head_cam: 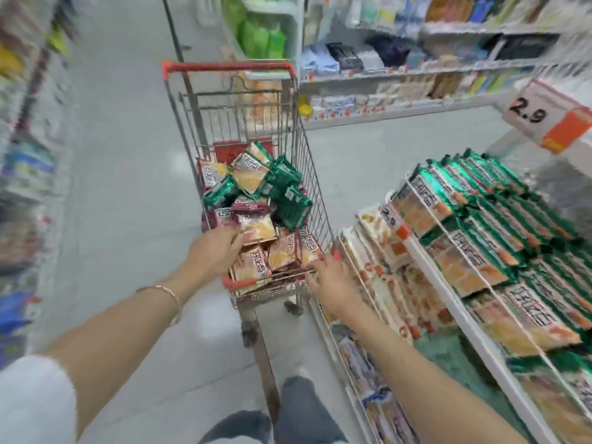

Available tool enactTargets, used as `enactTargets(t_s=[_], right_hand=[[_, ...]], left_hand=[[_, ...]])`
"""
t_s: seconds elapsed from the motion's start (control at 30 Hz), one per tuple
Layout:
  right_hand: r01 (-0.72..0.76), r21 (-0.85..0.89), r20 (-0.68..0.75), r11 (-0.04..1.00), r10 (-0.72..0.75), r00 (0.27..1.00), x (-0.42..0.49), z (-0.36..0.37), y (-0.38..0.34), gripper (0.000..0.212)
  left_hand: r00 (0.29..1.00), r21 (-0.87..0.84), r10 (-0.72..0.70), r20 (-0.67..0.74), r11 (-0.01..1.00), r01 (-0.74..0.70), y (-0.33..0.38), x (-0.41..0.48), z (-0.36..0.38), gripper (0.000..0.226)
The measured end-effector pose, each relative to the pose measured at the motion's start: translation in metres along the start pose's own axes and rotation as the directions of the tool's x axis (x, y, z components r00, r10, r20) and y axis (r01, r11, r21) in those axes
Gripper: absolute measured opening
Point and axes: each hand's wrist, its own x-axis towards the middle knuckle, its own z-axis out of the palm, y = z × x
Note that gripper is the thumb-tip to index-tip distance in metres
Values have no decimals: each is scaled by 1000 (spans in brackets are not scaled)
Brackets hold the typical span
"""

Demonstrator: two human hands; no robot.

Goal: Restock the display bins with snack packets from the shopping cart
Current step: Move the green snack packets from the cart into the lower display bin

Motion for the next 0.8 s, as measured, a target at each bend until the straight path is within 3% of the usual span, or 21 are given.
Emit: enactTargets(t_s=[0.13,0.37,0.5,0.6,0.7,0.8], right_hand=[[41,27,88,999,-43,995,56,19,-18,39],[58,68,198,996,-70,978,180,19,-24,43],[-103,310,178,945,49,983,269,3,-30,44],[-322,625,158,711,289,944,337,-6,-45,46],[-430,734,248,526,381,890,396,1,-60,63],[-462,610,298,644,353,887,432,25,-68,70]], left_hand=[[979,-98,-200,31,974,202,-33,20,-7,42],[930,-213,-367,21,907,363,-73,104,-21,43],[867,-347,-497,19,810,472,-85,155,-21,40],[818,-441,-575,38,724,530,-94,179,-21,36],[769,-536,-635,70,626,566,-100,196,-27,29],[753,-570,-650,100,583,579,-106,207,-33,24]])
